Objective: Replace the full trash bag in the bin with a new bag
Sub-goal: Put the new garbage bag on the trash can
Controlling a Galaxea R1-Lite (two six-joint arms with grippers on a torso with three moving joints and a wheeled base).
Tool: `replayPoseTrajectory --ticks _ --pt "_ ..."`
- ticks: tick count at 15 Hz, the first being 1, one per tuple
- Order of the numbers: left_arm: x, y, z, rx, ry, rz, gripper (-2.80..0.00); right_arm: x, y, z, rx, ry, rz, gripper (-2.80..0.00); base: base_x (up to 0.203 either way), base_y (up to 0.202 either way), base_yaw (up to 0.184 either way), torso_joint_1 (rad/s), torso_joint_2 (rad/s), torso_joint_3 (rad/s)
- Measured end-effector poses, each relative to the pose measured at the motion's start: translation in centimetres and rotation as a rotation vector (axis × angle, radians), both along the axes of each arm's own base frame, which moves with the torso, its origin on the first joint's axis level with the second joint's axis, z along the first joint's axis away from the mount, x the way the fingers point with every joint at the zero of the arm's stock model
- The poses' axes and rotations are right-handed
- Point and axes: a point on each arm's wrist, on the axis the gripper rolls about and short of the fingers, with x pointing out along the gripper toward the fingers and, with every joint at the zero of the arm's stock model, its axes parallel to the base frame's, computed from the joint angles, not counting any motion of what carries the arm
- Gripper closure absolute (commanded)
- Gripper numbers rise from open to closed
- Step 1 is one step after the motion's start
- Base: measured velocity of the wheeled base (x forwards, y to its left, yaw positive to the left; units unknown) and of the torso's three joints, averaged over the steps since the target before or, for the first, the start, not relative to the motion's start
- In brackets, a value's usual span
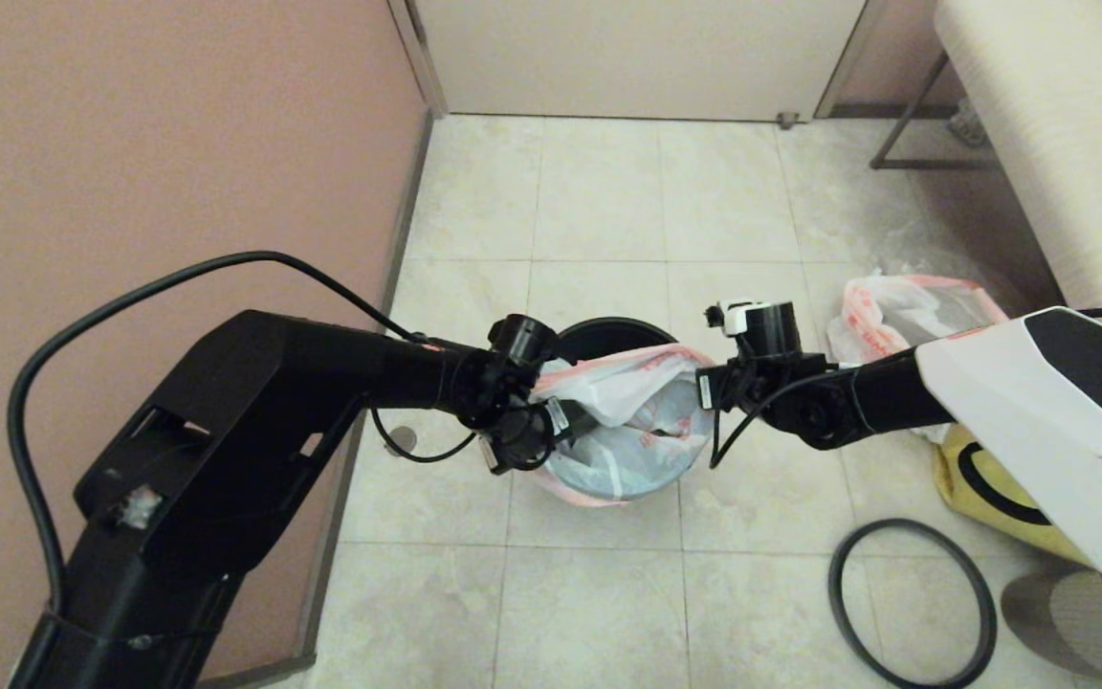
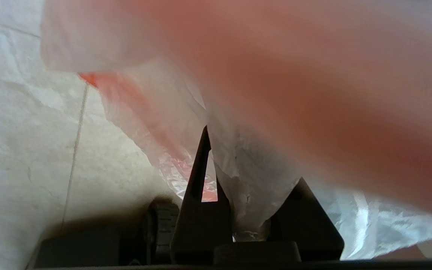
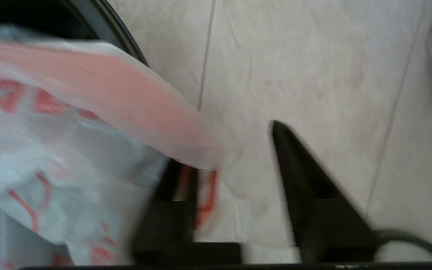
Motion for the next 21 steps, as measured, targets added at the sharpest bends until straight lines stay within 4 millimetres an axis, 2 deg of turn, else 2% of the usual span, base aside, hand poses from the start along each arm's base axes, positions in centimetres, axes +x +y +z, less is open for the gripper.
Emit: replayPoseTrajectory --ticks 5,11,12,16,21 --pt "0.1 0.0 0.2 -0.004 -0.012 0.005 0.0 -3.9 -1.1 -0.5 -0.028 0.102 0.012 -2.8 0.0 0.0 0.0 0.0 0.0 0.0" --pt "0.3 0.1 0.5 -0.005 -0.022 0.011 0.0 -7.7 -2.7 2.1 -0.011 0.113 0.045 -2.8 0.0 0.0 0.0 0.0 0.0 0.0" --pt "0.3 0.1 0.5 -0.004 -0.024 0.012 0.0 -8.2 -2.9 2.5 -0.004 0.11 0.058 0.0 0.0 0.0 0.0 0.0 0.0 0.0" --pt "0.3 0.1 0.4 0.0 -0.021 0.014 0.0 -8.5 -2.7 3.2 0.044 0.072 0.125 0.0 0.0 0.0 0.0 0.0 0.0 0.0" --pt "0.3 0.1 0.3 0.015 -0.029 0.026 0.0 -6.9 -1.6 2.2 0.086 0.035 0.138 0.0 0.0 0.0 0.0 0.0 0.0 0.0"
